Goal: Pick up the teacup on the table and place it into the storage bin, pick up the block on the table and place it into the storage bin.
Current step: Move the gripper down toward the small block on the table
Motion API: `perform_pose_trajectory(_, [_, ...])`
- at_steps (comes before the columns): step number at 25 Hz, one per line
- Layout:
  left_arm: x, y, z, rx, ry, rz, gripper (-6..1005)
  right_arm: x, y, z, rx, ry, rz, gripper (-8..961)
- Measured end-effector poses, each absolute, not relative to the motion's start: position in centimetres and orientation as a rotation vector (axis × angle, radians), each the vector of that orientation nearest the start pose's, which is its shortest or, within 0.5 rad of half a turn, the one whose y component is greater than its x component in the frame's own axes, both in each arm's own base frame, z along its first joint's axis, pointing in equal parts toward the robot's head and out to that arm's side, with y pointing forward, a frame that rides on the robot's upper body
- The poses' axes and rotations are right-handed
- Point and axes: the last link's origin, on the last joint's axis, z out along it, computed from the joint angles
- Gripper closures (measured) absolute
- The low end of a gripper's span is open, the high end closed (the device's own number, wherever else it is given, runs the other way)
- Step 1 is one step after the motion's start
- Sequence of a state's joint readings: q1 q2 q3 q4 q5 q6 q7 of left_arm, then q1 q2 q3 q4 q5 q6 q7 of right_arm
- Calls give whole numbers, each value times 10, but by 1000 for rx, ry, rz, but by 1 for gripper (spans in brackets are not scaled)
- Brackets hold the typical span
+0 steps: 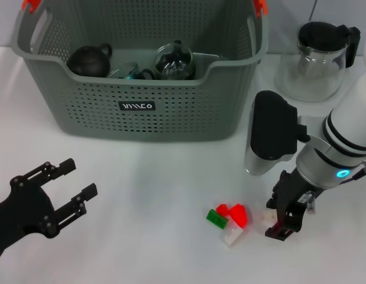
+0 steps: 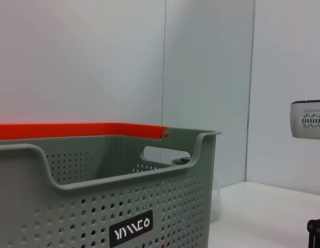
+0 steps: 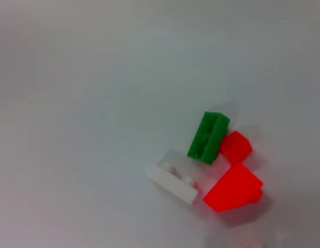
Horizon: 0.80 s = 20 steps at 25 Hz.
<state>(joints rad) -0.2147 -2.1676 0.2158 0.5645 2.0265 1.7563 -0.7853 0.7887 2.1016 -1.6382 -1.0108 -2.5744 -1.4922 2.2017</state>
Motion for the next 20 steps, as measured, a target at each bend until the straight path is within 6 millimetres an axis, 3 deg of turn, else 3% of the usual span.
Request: perform_pose_trajectory(20, [-340,211,5,-2277,-444,-849,371,178,346,-74,-2922,325,-905,459])
